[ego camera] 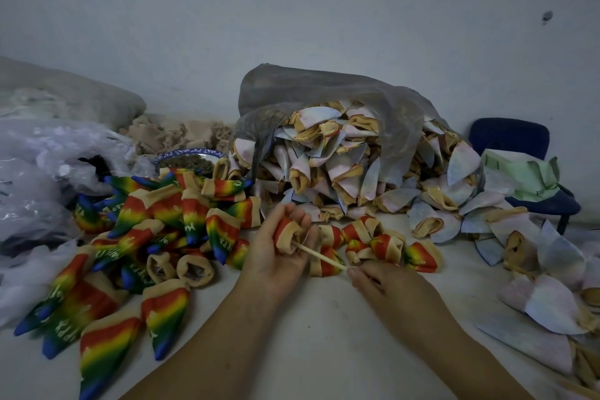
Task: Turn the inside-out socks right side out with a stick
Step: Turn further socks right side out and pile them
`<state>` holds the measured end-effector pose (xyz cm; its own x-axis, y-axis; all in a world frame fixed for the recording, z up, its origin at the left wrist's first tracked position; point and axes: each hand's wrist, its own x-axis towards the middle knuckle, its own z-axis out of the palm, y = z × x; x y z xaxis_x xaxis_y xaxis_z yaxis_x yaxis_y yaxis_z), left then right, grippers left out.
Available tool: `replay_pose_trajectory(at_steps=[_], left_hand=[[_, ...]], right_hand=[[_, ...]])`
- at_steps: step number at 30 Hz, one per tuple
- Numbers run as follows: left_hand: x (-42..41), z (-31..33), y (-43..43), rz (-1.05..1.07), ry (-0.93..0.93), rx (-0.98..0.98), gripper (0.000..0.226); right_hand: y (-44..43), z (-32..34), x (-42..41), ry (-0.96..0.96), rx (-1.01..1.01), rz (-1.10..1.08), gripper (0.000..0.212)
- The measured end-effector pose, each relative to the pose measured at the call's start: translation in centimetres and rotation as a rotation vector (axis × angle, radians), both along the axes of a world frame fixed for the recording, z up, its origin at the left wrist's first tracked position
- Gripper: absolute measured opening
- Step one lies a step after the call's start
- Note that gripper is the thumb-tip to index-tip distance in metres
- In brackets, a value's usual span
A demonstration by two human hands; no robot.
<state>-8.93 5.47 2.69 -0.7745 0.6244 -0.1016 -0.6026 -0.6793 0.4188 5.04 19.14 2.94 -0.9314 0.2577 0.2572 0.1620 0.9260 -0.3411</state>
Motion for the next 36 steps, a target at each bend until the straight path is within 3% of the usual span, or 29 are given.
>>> replay_pose_trajectory(at_steps=[4,12,19,26,30,33,36], left_hand=[[0.7,-0.4,0.6,-0.052,0.164,-0.112,0.018],[1.9,0.1,1.3,-0.032,0.147,-0.103,0.034],[2.2,0.2,1.8,0.061,0.266,-0.235,0.050],[2.5,-0.2,2.1,0.302,0.451,-0.756,0.036],[2.4,0.2,1.7,0.350,0.470,-0.791,0.021],[2.5,0.7,1.4,0.288,0.409,-0.763,0.063],[3.2,1.5,1.1,0.191,0.333,-0.671,0.065]], right_hand=[[-0.5,-0.1,-0.3,0.018,0.006,-0.034,0.036],[-1.6,-0.6,-0.7,0.050,0.013,-0.072,0.038],[-2.6,-1.5,-1.2,0.079,-0.395,-0.053,0.036],[-1.6,-1.1,-0.9,0.045,-0.256,0.021,0.030],[-0.4,-0.7,-0.7,0.064,-0.150,0.031,0.038],[0.6,-0.3,-0.4,0.071,-0.054,0.031,0.051],[0.7,-0.4,-0.3,0.102,-0.022,0.063,0.053]])
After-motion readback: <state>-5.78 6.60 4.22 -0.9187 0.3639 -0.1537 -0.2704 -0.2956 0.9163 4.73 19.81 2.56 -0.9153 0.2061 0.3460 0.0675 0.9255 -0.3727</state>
